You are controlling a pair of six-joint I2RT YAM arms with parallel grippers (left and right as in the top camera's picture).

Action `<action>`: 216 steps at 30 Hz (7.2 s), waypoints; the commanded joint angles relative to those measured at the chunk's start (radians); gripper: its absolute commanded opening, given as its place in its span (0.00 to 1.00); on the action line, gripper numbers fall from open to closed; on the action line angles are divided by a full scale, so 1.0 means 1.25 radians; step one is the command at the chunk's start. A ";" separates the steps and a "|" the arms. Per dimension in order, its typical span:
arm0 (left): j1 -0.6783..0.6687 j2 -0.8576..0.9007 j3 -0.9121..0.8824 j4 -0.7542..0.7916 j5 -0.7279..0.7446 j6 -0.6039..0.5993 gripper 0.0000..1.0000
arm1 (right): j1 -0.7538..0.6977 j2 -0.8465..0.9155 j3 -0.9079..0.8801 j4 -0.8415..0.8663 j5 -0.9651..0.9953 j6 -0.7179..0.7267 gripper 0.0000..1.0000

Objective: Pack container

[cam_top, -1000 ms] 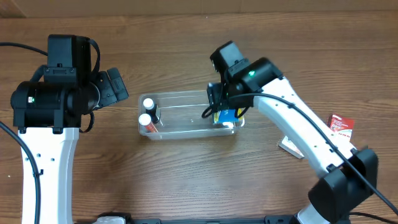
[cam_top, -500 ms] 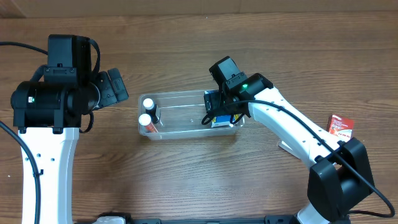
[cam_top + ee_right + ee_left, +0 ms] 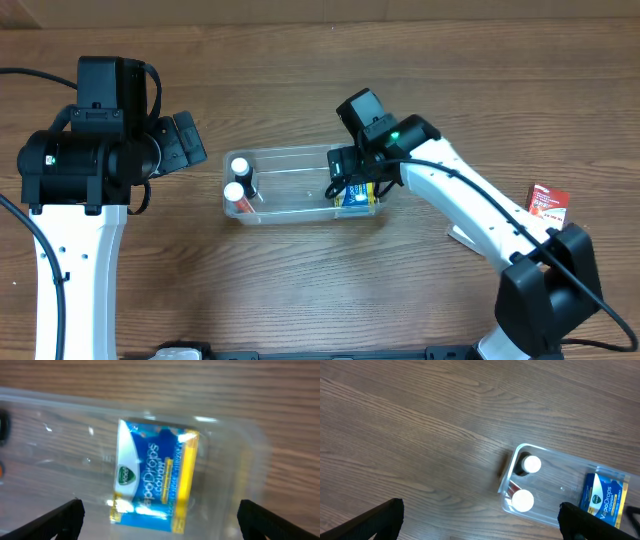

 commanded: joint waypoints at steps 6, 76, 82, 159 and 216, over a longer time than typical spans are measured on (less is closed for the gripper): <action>0.004 -0.004 0.014 0.002 -0.010 0.021 1.00 | -0.395 -0.190 0.156 -0.296 0.042 0.271 1.00; 0.004 -0.004 0.014 0.004 -0.004 0.020 1.00 | 0.099 0.079 0.087 0.040 -0.117 0.169 0.74; 0.004 -0.004 0.014 0.003 -0.004 0.020 1.00 | 0.099 0.148 0.087 0.042 -0.162 0.170 0.74; 0.004 -0.004 0.014 0.002 -0.004 0.020 1.00 | -0.190 -0.224 0.143 -0.189 -0.211 -0.125 0.65; 0.004 -0.643 -0.561 0.272 0.103 0.197 1.00 | -0.328 -1.002 -0.597 0.126 0.089 0.042 1.00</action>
